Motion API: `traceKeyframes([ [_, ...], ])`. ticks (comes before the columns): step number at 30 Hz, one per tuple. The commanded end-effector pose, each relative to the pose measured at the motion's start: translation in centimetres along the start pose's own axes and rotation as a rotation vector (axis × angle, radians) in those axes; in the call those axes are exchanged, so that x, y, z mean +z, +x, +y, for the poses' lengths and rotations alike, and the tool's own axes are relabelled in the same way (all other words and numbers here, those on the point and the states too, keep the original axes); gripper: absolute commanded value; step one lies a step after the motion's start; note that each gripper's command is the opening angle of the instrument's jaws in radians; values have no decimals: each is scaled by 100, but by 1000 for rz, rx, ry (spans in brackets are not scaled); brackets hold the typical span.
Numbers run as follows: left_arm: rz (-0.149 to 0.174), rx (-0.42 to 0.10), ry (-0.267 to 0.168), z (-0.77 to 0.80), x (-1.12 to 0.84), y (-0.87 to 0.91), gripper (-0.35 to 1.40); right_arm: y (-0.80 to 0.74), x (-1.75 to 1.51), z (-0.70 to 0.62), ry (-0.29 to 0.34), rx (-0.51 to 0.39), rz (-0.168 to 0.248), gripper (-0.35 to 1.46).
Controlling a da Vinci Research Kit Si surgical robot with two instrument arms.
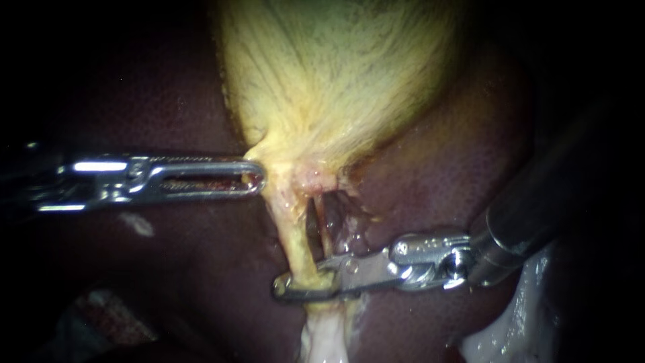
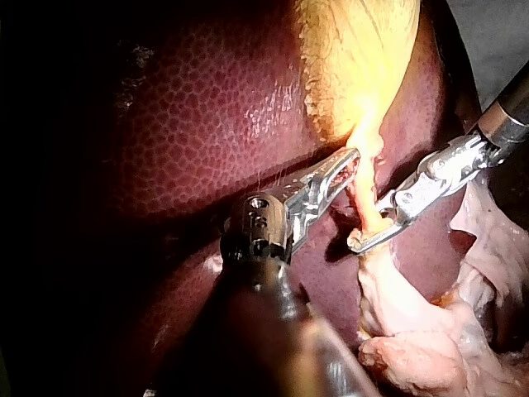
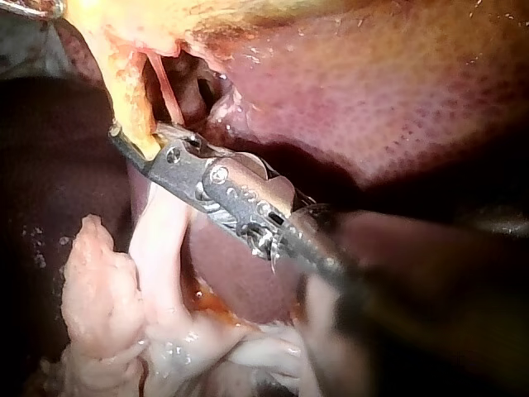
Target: Going back first clip left tube
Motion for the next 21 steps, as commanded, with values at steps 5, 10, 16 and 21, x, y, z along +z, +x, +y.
traceKeyframes([
  [5, 0, 0, 0, 0, -1, 0, -32, -1, 0, 0, 1, 0, 0, -35],
  [10, 0, 0, 0, -1, -1, -1, -35, 0, 0, 0, 1, 0, 0, -35],
  [16, 0, 0, 0, -1, -1, -1, -35, 4, 6, 2, 0, -76, 4, 43],
  [21, 0, 0, 0, -1, -2, 0, -35, 6, 8, 3, -5, -142, 36, 54],
])
